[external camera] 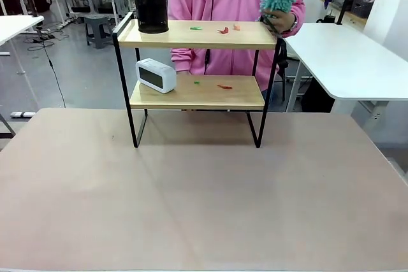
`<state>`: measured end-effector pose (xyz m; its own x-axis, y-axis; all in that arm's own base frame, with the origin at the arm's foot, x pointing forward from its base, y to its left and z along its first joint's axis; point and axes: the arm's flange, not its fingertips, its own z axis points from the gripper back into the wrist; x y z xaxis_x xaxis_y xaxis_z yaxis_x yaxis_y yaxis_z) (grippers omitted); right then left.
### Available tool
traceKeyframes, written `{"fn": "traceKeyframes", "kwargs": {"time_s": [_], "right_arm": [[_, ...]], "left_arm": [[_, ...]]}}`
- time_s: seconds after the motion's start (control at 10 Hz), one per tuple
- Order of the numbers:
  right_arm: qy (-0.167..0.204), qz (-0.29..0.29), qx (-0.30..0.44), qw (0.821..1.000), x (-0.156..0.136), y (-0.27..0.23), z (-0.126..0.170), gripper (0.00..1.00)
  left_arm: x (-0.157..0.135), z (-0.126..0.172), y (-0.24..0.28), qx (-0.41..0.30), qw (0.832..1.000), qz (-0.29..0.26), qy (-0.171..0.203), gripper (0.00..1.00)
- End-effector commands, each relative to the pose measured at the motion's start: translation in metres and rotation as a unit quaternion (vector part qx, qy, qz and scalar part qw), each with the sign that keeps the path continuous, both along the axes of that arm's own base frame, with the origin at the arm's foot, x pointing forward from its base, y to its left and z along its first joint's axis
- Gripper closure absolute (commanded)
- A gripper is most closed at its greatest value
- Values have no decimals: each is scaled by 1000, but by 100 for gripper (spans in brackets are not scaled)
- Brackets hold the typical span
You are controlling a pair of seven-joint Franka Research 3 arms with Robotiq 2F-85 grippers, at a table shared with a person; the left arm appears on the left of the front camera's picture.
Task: Clean the shelf.
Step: Pick up the Duster from the human.
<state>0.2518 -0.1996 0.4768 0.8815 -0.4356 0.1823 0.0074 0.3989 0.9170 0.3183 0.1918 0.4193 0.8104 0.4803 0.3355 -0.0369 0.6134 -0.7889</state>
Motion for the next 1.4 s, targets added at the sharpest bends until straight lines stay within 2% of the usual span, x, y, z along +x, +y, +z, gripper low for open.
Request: {"fn": "traceKeyframes", "kwargs": {"time_s": [0.0,0.6,0.7,0.8,0.9,1.1,1.2,1.3], "right_arm": [[-21,19,-16,999,-4,0,17,0],[-21,19,-16,999,-4,0,17,0],[-6,13,-15,1000,-4,-1,19,0],[45,-2,-19,999,19,3,22,0],[71,-11,-4,997,46,4,32,0],[111,-7,41,993,108,19,51,0],[122,-20,55,991,136,32,54,0],[143,-1,76,987,161,51,50,0]], "left_arm": [[-12,12,3,20,999,-23,-20,0],[-12,12,3,20,999,-23,-20,0],[-12,12,3,20,999,-23,-20,0],[-12,12,3,20,999,-23,-20,0],[-12,12,3,20,999,-23,-20,0],[-12,12,3,20,999,-23,-20,0],[-12,12,3,20,999,-23,-20,0],[-12,12,3,20,999,-23,-20,0]]}}
